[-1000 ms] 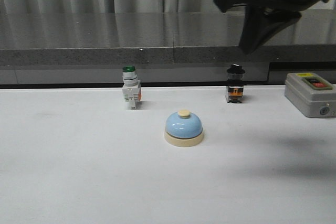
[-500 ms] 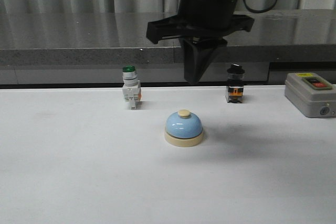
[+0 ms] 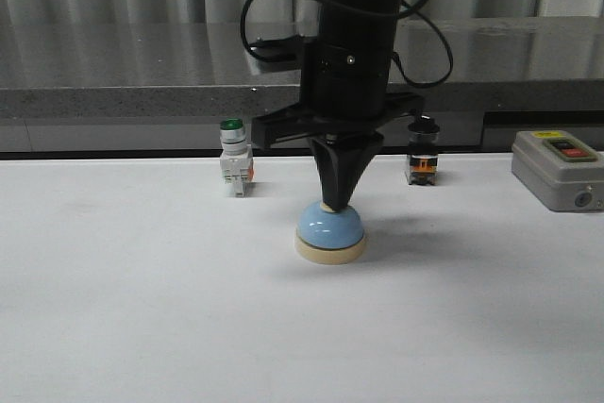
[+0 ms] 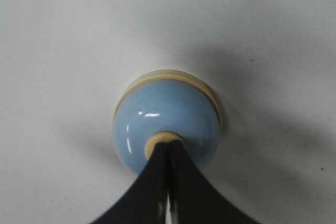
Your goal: Place and press bell with both arms
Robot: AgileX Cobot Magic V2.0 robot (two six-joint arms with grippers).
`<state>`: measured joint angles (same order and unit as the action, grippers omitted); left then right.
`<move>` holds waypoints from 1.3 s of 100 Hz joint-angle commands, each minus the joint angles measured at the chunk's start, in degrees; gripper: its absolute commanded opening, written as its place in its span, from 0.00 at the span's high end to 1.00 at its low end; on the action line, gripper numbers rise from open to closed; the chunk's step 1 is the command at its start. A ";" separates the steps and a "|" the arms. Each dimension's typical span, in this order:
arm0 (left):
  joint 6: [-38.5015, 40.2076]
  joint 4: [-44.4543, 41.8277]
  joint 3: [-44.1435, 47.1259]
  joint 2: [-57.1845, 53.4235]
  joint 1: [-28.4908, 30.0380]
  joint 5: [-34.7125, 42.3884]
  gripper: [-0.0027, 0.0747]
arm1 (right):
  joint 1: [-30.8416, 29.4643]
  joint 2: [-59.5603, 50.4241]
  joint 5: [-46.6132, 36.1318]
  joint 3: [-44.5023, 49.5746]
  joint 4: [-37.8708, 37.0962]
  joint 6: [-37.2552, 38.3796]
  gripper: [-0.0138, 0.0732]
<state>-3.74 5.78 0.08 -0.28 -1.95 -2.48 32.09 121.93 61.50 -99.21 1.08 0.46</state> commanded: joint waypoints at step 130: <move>0.40 0.52 2.38 -1.71 0.00 4.58 0.99 | -31.65 -35.29 -4.53 23.80 4.06 0.74 0.91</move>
<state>-3.74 5.78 0.08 -0.28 -1.95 -2.48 1.53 91.66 60.12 -76.67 4.07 1.10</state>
